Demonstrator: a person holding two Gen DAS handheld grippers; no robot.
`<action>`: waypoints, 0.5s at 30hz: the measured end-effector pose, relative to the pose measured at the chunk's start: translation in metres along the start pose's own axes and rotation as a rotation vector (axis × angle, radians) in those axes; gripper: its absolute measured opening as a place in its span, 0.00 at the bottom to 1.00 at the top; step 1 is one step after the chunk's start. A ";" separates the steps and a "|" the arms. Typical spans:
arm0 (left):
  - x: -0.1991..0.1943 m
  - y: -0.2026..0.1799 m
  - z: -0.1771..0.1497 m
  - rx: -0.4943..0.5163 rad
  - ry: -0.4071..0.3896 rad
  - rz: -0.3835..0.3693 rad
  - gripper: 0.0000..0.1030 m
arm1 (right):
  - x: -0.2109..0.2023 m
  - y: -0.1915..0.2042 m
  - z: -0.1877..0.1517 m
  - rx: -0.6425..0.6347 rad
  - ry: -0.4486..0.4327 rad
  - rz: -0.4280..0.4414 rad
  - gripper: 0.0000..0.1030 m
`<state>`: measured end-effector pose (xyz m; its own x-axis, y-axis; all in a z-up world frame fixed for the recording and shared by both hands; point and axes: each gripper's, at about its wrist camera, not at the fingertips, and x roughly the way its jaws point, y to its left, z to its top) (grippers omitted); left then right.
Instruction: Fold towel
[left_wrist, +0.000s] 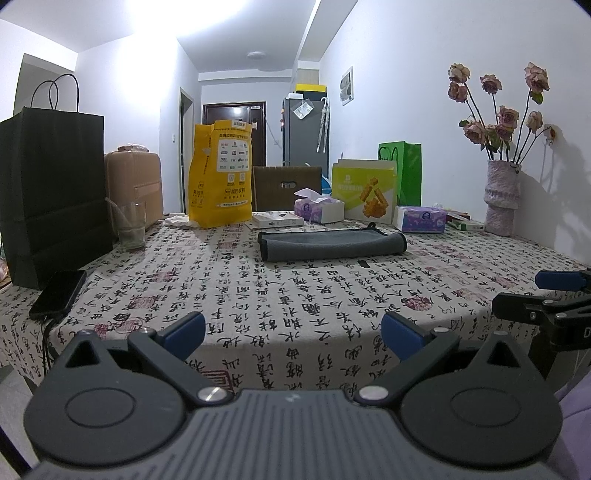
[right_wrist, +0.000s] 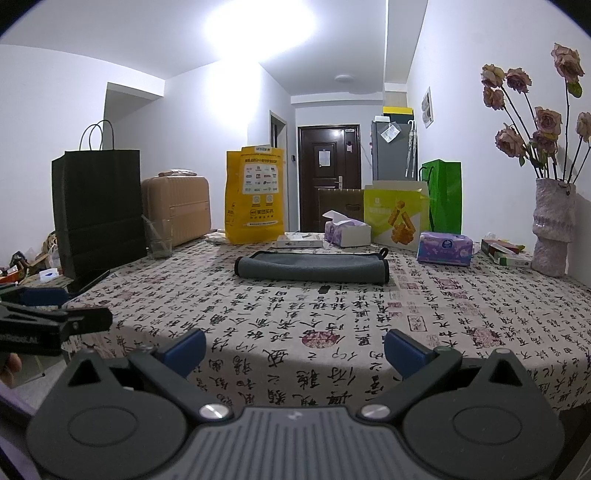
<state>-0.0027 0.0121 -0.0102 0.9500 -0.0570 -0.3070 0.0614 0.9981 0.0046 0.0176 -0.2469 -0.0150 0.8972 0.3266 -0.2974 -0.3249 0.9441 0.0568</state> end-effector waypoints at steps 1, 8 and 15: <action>0.000 0.000 0.000 0.000 0.000 0.000 1.00 | 0.000 0.000 0.000 0.001 0.001 0.000 1.00; 0.000 0.000 0.001 0.001 -0.001 0.002 1.00 | 0.001 0.000 0.000 0.000 -0.001 -0.001 1.00; 0.000 0.001 0.002 0.001 -0.003 0.002 1.00 | 0.001 0.000 0.000 0.001 0.000 -0.001 1.00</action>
<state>-0.0023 0.0128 -0.0084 0.9510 -0.0551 -0.3042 0.0597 0.9982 0.0058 0.0183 -0.2471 -0.0148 0.8973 0.3260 -0.2976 -0.3241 0.9443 0.0572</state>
